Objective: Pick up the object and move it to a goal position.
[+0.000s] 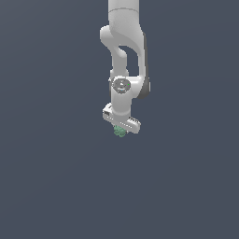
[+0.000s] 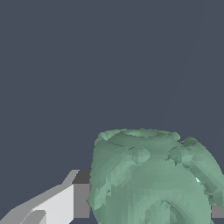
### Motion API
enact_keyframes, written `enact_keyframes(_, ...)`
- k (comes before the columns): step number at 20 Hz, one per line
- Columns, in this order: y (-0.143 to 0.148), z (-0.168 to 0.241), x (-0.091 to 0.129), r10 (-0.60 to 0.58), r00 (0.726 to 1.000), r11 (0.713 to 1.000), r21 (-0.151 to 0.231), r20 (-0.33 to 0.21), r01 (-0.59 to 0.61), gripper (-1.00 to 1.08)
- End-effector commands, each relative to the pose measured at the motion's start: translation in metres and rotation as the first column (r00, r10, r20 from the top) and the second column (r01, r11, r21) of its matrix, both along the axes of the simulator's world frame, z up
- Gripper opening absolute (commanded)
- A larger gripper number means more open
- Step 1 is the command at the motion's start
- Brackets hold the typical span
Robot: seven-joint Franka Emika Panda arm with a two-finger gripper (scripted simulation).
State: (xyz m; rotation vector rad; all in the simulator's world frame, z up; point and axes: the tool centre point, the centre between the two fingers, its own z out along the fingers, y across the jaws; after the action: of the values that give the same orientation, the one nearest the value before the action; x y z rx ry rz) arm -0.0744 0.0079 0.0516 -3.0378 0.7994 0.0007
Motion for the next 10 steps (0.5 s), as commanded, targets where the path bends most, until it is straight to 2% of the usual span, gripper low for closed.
enact_keyframes(1,0.003,0.010,0.000,0.000,1.000,1.000,0.000,0.001,0.000,-1.00)
enact_keyframes(10,0.024,0.075,0.000,-0.001,1.000,1.000,-0.001,0.001,0.001,-1.00)
